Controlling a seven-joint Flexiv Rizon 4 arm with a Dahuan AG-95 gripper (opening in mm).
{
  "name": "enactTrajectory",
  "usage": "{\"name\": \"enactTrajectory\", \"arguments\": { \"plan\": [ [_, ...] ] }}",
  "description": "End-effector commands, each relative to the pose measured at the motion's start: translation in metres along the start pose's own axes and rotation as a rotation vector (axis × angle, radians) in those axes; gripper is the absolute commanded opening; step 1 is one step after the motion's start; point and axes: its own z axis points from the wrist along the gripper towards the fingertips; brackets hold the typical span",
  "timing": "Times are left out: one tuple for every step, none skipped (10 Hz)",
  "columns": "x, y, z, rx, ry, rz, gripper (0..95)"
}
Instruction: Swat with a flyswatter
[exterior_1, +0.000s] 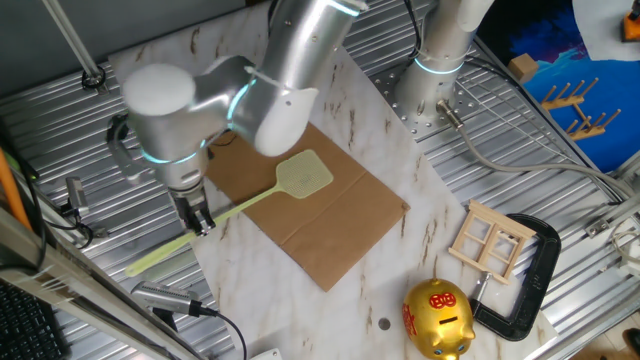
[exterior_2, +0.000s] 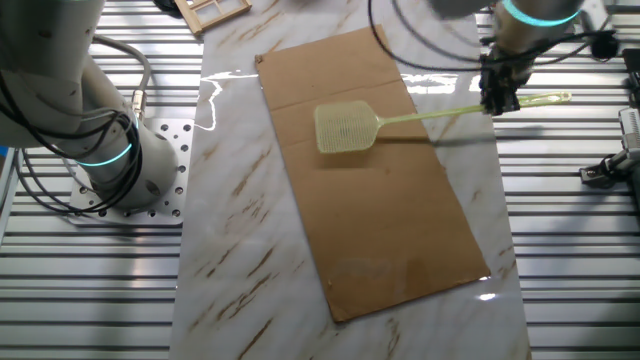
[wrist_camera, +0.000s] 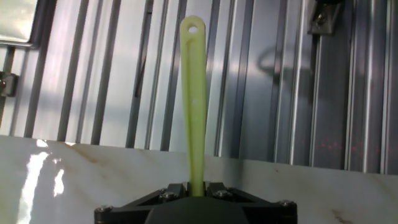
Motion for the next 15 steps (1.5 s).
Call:
{"name": "enactTrajectory", "arguments": {
  "plan": [
    [0.001,0.000,-0.003,0.001,0.024,0.028,0.0],
    [0.001,0.000,-0.003,0.003,0.003,0.024,0.0],
    [0.002,0.000,-0.002,0.003,-0.010,0.022,0.0],
    [0.002,0.000,-0.001,0.003,-0.023,0.022,0.0],
    [0.002,0.001,0.000,0.001,-0.043,0.016,0.0],
    [0.002,0.001,0.001,0.002,-0.055,0.010,0.0],
    [0.001,0.002,0.002,0.002,-0.060,0.007,0.0],
    [0.001,0.003,0.003,0.002,-0.063,0.004,0.0],
    [0.001,0.003,0.005,0.002,-0.065,0.002,0.0],
    [0.001,0.003,0.012,0.002,-0.076,-0.002,0.0],
    [0.000,0.002,0.016,-0.001,-0.083,-0.003,0.0],
    [-0.003,0.000,0.020,0.000,-0.088,-0.007,0.0],
    [-0.005,-0.002,0.023,-0.003,-0.106,-0.016,0.0],
    [-0.007,-0.004,0.026,-0.004,-0.142,-0.031,0.0],
    [-0.008,-0.006,0.028,-0.006,-0.163,-0.038,0.0]
  ]
}}
